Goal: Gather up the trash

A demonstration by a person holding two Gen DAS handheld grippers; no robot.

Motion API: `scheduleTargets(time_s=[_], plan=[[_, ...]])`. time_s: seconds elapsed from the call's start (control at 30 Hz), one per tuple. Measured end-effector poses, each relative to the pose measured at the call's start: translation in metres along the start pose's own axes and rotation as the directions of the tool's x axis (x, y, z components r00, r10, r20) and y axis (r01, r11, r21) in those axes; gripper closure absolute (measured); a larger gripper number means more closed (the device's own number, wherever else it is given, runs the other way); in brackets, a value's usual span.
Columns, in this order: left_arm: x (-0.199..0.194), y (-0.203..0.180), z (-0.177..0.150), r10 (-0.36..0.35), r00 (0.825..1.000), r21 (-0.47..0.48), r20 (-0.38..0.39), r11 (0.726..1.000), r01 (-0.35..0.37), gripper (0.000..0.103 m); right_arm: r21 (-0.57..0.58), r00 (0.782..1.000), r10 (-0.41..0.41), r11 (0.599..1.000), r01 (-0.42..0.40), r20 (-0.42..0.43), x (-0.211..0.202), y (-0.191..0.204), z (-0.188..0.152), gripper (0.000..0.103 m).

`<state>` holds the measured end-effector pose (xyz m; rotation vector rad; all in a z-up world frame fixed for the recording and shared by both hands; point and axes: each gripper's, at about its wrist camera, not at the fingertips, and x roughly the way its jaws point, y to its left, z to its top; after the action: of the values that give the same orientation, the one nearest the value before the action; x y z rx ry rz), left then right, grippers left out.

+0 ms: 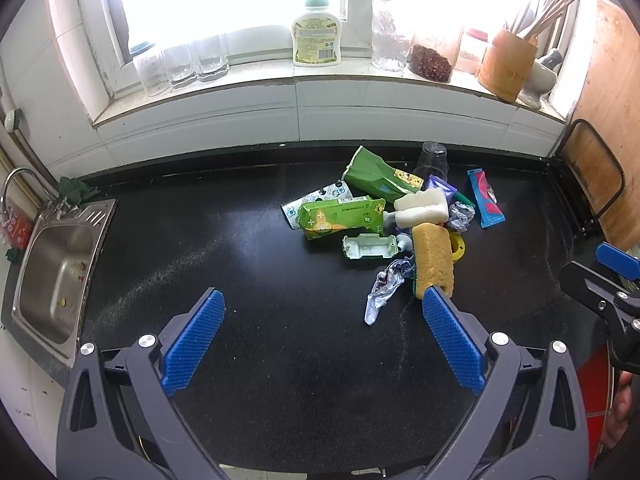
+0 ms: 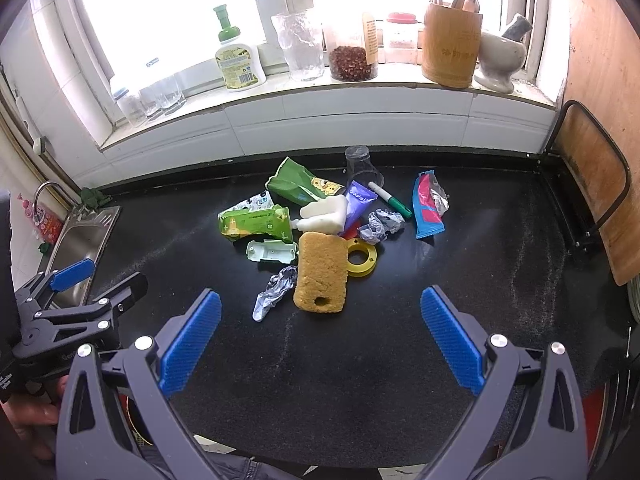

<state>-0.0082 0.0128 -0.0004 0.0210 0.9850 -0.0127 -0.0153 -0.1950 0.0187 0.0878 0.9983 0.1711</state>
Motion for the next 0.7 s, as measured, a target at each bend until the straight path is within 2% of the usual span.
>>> scheduleTargets(time_s=[0.7], plan=[[0.0036,-0.0025,-0.0003,-0.001,1.000,0.000,-0.005,1.000,0.001,0.006,-0.001,1.000,0.012,1.000,-0.012,0.002,0.0059,-0.0005,0.0019,0.006]])
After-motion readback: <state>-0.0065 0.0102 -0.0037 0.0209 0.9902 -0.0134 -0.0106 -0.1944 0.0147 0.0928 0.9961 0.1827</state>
